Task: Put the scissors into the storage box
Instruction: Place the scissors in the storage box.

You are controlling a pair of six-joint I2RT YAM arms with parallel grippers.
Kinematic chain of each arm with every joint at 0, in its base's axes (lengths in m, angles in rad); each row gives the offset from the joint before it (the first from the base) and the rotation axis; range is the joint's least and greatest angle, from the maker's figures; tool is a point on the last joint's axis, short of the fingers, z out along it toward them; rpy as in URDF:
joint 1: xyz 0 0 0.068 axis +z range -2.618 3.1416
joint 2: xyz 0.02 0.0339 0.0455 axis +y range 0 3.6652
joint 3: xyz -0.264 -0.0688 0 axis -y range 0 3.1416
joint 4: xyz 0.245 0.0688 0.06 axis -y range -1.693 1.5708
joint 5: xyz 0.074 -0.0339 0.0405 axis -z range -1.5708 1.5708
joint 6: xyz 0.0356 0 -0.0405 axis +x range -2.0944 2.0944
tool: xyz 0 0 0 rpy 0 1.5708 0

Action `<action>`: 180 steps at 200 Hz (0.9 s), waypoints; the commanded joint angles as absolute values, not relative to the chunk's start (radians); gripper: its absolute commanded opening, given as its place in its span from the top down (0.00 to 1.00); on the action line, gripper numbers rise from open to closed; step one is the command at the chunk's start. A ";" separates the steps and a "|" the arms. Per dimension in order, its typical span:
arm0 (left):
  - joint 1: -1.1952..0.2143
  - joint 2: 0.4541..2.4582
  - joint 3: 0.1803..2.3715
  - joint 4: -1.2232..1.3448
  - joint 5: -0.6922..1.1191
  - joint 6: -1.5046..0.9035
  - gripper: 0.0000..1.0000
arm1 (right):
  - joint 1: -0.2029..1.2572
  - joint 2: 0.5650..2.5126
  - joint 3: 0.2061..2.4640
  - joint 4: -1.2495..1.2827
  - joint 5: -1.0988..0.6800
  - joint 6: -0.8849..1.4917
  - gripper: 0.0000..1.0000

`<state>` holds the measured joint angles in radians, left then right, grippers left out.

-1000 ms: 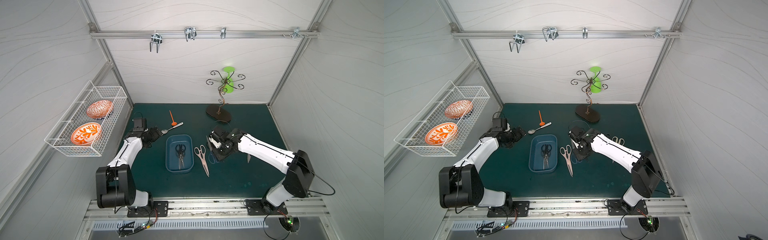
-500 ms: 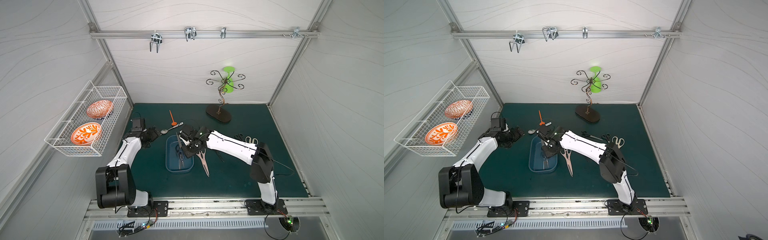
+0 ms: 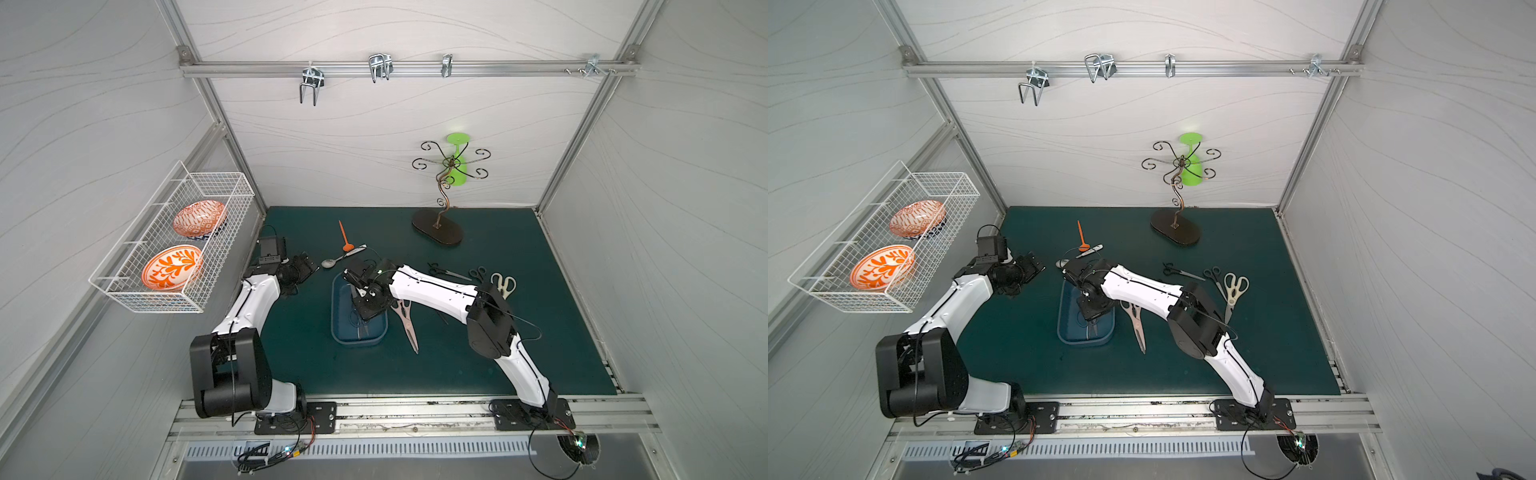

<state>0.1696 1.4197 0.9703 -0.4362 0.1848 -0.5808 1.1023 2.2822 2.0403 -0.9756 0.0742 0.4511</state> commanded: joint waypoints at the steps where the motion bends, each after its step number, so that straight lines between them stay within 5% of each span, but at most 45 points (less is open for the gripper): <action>1: 0.170 1.402 0.985 -0.403 0.213 -0.589 0.06 | 1.103 2.326 2.090 -1.039 0.098 0.467 1.00; 59: 0.171 1.405 0.980 -0.394 0.236 -0.601 0.06 | 1.100 2.363 2.100 -1.033 0.100 0.464 1.00; 120: 0.170 1.404 0.979 -0.395 0.234 -0.597 0.06 | 1.099 2.340 2.099 -1.017 0.109 0.447 0.77; 180: 0.170 1.407 0.979 -0.398 0.237 -0.591 0.06 | 1.069 2.188 2.096 -0.956 0.097 0.430 0.77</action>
<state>0.1696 1.4197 0.9703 -0.4351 0.2253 -0.5983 1.0924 2.3215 2.0872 -0.9909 0.0963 0.4442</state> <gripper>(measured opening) 0.941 0.233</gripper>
